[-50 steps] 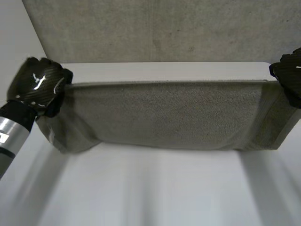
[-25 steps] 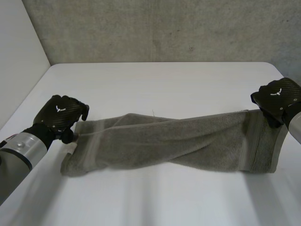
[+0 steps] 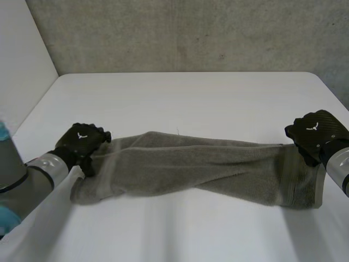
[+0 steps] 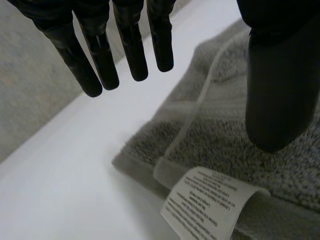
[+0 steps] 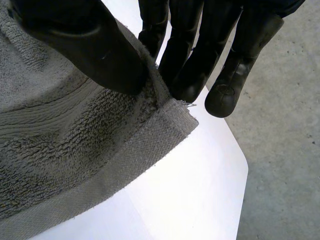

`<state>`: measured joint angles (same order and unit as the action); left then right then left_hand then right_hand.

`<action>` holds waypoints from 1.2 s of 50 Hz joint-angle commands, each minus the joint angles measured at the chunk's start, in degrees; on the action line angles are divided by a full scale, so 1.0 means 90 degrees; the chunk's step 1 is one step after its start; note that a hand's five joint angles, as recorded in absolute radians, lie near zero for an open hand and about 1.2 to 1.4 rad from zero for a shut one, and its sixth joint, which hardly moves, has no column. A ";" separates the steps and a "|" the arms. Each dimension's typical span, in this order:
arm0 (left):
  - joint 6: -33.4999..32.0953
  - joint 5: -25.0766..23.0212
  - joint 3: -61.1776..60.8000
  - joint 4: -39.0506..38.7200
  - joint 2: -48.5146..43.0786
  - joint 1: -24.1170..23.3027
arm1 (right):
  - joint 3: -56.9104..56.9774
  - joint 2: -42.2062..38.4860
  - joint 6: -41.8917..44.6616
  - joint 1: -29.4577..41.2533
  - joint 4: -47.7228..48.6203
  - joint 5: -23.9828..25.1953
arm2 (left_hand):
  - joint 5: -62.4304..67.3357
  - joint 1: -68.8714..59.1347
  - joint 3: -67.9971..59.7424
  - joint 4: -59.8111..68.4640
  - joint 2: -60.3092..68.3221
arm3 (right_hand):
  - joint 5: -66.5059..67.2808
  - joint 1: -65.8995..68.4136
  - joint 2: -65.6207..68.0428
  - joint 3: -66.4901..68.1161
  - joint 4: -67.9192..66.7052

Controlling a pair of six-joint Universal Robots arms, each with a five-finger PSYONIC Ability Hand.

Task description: Fold the towel.

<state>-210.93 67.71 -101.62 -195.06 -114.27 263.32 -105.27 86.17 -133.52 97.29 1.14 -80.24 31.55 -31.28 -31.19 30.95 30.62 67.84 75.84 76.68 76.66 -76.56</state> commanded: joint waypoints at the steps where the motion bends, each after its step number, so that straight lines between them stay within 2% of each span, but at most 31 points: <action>1: -0.0021 0.0318 0.1016 0.0911 -0.0681 -0.0263 | -0.0062 -0.0072 0.0021 -0.0009 0.0088 0.0000 | -0.1352 0.0211 0.0200 -0.0173 -0.0136 | 0.0240 0.0463 0.0369 0.0371 -0.0382; 7: 0.0009 0.0347 0.1631 0.1224 -0.1013 -0.0497 | -0.0139 -0.0121 0.0030 -0.0009 0.0175 -0.0010 | -0.1091 -0.0050 -0.0061 0.0087 0.0124 | 0.0240 0.0463 0.0369 0.0371 -0.0382; 14: -0.0001 0.0542 0.2140 0.1702 -0.1346 -0.0537 | -0.0237 -0.0131 0.0060 -0.0009 0.0293 -0.0010 | -0.0810 -0.0332 -0.0342 0.0369 0.0406 | 0.0240 0.0463 0.0369 0.0371 -0.0382; 37: -0.0011 0.0660 0.2736 0.1996 -0.1805 -0.0537 | -0.0257 -0.0345 0.0079 -0.0009 0.0351 -0.0020 | -0.0716 -0.0425 -0.0436 0.0462 0.0499 | 0.0240 0.0463 0.0369 0.0371 -0.0382; 39: -0.0001 0.0660 0.2756 0.2025 -0.1825 -0.0546 | -0.0257 -0.0345 0.0079 -0.0009 0.0351 -0.0020 | 0.0140 -0.1281 -0.1291 0.1318 0.1355 | 0.0240 0.0463 0.0369 0.0371 -0.0382; 53: -0.0021 0.0660 0.2668 0.2113 -0.1776 -0.0546 | -0.0257 -0.0345 0.0079 -0.0009 0.0351 -0.0030 | 0.2312 -0.3453 -0.3464 0.3490 0.3527 | 0.0240 0.0463 0.0369 0.0371 -0.0382; 56: -0.0021 0.0670 0.2648 0.2123 -0.1727 -0.0556 | -0.0257 -0.0345 0.0079 -0.0009 0.0351 -0.0030 | 0.3003 -0.4144 -0.4155 0.4181 0.4219 | 0.0240 0.0463 0.0369 0.0371 -0.0382; 58: -0.0011 0.0670 0.2609 0.2113 -0.1591 -0.0566 | -0.0247 -0.0336 0.0079 -0.0009 0.0351 -0.0039 | 0.4045 -0.5186 -0.5197 0.5223 0.5260 | 0.0240 0.0463 0.0369 0.0371 -0.0382; 60: -0.0001 0.0670 0.2571 0.2094 -0.1484 -0.0566 | -0.0247 -0.0336 0.0079 -0.0009 0.0351 -0.0039 | 0.4269 -0.5411 -0.5421 0.5448 0.5485 | 0.0240 0.0463 0.0369 0.0371 -0.0382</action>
<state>-211.10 73.69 -77.75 -175.99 -129.86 258.34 -107.55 83.07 -132.80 97.22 4.30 -80.52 78.95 -78.79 -81.22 80.92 80.29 67.85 75.84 76.68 76.66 -76.56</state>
